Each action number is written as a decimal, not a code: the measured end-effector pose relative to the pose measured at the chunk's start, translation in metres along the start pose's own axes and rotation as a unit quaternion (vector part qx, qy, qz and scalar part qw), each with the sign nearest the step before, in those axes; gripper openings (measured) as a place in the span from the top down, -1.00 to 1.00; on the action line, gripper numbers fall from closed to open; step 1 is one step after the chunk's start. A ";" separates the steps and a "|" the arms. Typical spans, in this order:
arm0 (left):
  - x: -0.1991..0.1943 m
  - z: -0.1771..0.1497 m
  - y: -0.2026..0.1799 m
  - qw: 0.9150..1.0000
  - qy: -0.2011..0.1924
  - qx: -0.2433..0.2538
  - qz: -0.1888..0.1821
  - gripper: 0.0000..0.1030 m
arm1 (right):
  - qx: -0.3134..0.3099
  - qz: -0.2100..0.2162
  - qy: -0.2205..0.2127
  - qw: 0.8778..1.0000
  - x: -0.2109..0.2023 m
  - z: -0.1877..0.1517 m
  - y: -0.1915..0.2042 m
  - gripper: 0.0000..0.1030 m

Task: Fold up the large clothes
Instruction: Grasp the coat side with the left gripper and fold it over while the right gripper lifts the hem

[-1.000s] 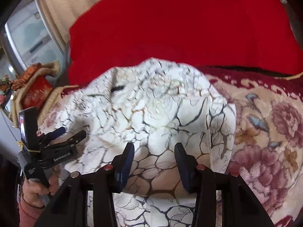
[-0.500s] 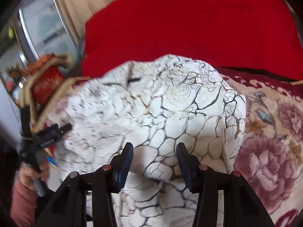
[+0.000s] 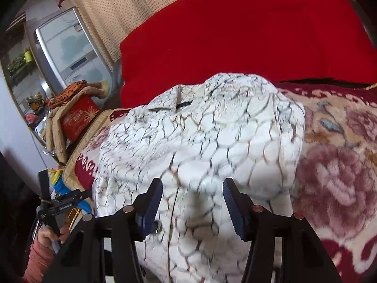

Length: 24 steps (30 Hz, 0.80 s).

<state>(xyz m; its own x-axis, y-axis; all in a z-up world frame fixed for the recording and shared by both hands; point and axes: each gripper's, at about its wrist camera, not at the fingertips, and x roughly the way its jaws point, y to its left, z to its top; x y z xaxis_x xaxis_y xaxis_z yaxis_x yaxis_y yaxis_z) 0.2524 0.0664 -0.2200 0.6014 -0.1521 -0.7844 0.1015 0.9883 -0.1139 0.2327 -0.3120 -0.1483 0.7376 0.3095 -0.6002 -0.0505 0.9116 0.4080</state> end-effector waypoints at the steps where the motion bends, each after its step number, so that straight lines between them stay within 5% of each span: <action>1: 0.001 -0.005 0.002 1.000 0.008 -0.001 -0.006 -0.79 | 0.002 0.005 0.009 1.000 -0.004 -0.007 -0.001 -0.16; 8: 0.006 -0.026 -0.019 0.998 0.024 0.063 -0.016 -0.79 | -0.014 0.008 0.076 0.997 -0.050 -0.074 -0.008 -0.36; 12: 0.004 -0.024 -0.030 0.997 0.017 0.069 -0.035 -0.79 | -0.040 -0.026 0.123 0.991 -0.068 -0.107 -0.004 -0.51; 17: -0.002 -0.019 -0.035 0.996 0.005 0.072 -0.043 -0.79 | -0.023 -0.052 0.209 0.976 -0.029 -0.139 -0.015 -0.51; 22: -0.002 -0.017 -0.025 0.998 0.009 0.051 -0.048 -0.79 | 0.023 -0.067 0.248 0.966 0.030 -0.159 -0.031 -0.51; 24: -0.001 -0.016 -0.021 0.998 0.009 0.044 -0.050 -0.79 | 0.035 -0.053 0.250 0.966 0.043 -0.166 -0.026 -0.32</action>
<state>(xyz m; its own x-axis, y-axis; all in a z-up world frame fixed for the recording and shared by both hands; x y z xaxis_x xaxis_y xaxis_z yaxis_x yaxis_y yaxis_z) 0.2375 0.0455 -0.2267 0.5710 -0.2484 -0.7825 0.2291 0.9635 -0.1386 0.1544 -0.2773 -0.2986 0.3170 0.3242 -0.8913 0.0655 0.9300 0.3616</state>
